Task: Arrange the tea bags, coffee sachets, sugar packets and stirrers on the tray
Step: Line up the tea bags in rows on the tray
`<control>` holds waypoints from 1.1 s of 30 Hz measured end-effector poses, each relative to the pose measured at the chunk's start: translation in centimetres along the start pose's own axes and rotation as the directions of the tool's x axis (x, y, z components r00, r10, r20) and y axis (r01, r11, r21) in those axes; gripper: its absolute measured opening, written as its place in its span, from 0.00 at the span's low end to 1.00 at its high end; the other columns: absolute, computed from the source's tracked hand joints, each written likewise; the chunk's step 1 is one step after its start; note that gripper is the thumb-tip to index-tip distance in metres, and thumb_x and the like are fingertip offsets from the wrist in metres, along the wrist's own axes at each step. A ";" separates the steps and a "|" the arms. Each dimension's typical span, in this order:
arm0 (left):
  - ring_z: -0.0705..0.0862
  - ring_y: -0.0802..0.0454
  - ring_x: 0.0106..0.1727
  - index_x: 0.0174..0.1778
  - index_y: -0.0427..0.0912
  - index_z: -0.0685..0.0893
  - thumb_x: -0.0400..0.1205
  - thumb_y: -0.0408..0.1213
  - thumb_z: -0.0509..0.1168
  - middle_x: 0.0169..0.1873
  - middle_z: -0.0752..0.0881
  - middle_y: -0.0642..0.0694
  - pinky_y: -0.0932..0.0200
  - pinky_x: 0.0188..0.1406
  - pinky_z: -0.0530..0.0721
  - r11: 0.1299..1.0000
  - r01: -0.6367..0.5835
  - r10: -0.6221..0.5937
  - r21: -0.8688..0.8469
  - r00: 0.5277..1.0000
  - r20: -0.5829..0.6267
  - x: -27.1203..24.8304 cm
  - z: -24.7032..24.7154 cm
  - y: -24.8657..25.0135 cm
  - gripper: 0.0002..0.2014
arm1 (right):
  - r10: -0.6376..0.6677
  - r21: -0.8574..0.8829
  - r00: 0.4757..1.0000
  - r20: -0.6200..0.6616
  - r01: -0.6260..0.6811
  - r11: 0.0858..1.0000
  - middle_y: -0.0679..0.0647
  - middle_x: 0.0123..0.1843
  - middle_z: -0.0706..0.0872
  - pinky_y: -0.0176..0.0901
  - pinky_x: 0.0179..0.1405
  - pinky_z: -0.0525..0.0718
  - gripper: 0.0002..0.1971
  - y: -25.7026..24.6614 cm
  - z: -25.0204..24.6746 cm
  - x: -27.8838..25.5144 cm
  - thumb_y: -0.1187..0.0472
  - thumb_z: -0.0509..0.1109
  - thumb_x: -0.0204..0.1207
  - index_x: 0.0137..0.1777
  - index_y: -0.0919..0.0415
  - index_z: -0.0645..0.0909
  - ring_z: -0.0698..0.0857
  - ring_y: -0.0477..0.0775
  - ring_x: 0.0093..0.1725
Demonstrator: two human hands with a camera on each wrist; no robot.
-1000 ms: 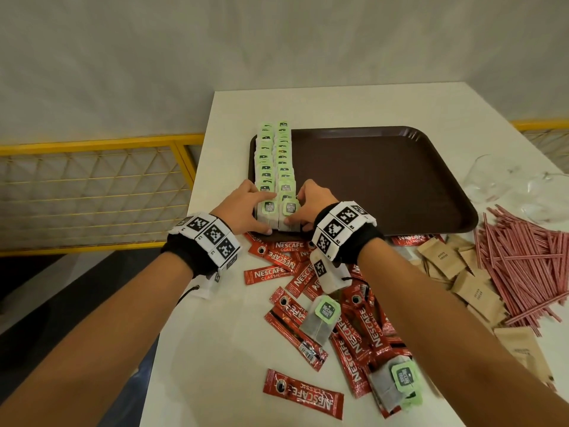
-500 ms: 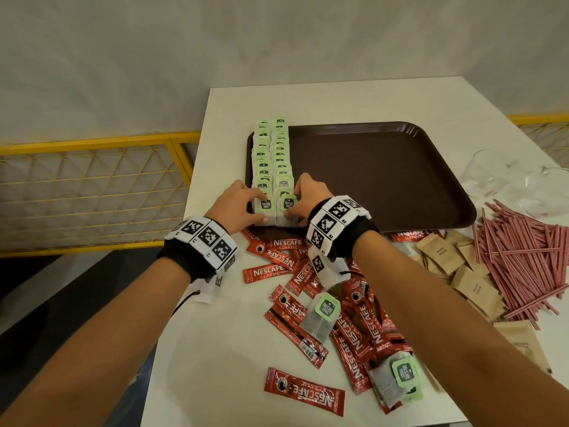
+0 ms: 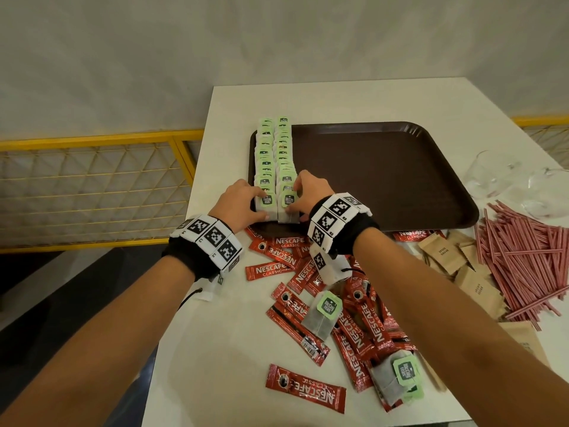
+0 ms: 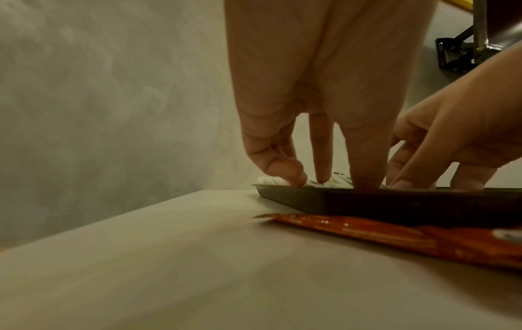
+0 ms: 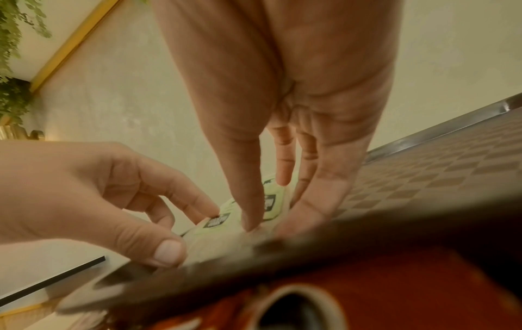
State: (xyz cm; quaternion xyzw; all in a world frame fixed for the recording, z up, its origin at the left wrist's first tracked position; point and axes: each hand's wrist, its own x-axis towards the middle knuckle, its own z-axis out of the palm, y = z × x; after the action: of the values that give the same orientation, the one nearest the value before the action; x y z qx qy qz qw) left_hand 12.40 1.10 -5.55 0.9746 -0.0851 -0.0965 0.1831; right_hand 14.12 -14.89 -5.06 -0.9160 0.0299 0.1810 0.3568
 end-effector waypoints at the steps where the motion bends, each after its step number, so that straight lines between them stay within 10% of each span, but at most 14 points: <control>1: 0.77 0.44 0.60 0.69 0.45 0.78 0.76 0.44 0.72 0.62 0.75 0.39 0.56 0.58 0.74 1.000 0.000 0.000 -0.001 1.000 -0.001 0.0 0.0 0.0 0.25 | -0.001 0.007 1.000 -0.005 0.001 1.000 0.61 0.59 0.79 0.58 0.53 0.87 0.21 0.0 0.0 0.0 0.63 0.78 0.68 0.54 0.60 0.69 0.85 0.62 0.53; 27: 0.76 0.44 0.62 0.70 0.45 0.76 0.75 0.38 0.73 0.66 0.72 0.41 0.57 0.60 0.74 1.000 -0.001 0.001 -0.019 1.000 0.015 -0.9 0.0 0.6 0.27 | -0.041 -0.045 0.998 -0.042 0.039 0.998 0.62 0.61 0.80 0.55 0.55 0.86 0.21 0.1 -0.1 0.2 0.62 0.74 0.73 0.62 0.64 0.70 0.85 0.63 0.54; 33: 0.79 0.48 0.56 0.69 0.45 0.77 0.78 0.43 0.69 0.63 0.74 0.42 0.62 0.53 0.74 0.988 -0.108 0.104 -0.109 0.994 -0.040 -3.2 -0.9 2.4 0.23 | -0.156 -0.042 0.981 -0.116 0.152 0.987 0.56 0.53 0.81 0.43 0.41 0.84 0.21 -0.4 -1.9 -2.8 0.57 0.75 0.73 0.60 0.61 0.72 0.82 0.53 0.47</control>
State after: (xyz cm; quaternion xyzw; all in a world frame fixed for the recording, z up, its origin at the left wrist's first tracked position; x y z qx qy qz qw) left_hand 9.22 -0.18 -3.28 0.9585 -0.1281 -0.0745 0.2434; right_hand 12.19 -16.03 -2.54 -0.9305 -0.0228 0.0983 0.3521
